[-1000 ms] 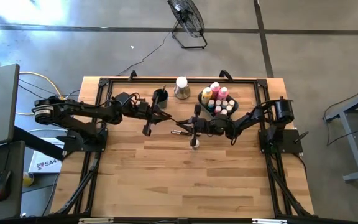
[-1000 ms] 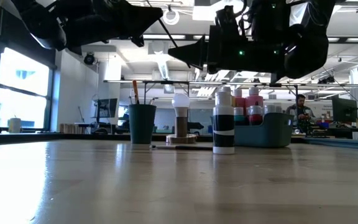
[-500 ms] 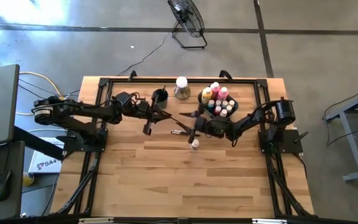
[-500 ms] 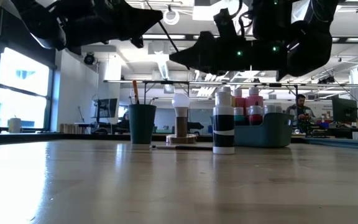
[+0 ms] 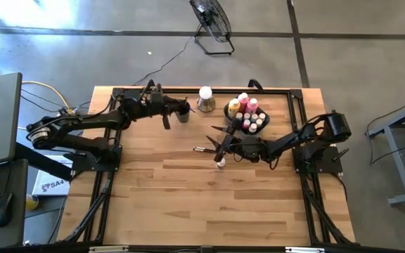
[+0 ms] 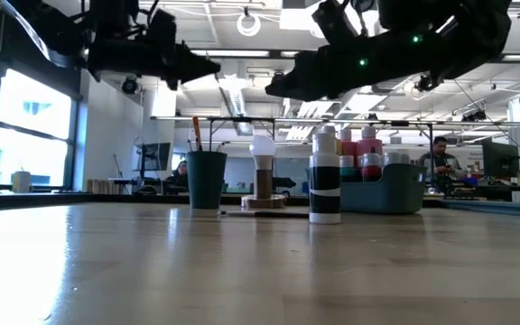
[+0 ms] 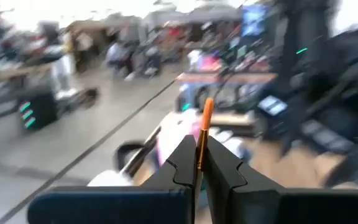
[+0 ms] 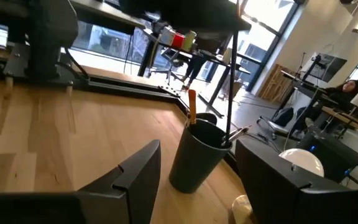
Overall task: Pick & Place Paint Supplies
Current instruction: Put the gold paintbrush into the blue cup
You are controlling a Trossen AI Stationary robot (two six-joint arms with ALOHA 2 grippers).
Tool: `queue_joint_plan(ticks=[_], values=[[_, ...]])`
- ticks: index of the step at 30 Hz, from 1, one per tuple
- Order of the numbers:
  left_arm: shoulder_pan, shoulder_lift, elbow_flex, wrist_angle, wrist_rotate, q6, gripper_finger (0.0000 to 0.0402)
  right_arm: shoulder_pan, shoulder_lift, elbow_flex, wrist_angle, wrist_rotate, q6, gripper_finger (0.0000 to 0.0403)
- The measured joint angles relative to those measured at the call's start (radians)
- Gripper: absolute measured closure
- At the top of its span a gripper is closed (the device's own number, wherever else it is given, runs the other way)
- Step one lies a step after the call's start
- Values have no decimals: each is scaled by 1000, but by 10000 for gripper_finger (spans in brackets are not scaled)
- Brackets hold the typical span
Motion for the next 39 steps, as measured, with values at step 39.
queue_joint_plan(ticks=[39], values=[[121, 103, 0, -262, -231, -49, 396, 3, -18, 0, -47, -8, 55, 208]])
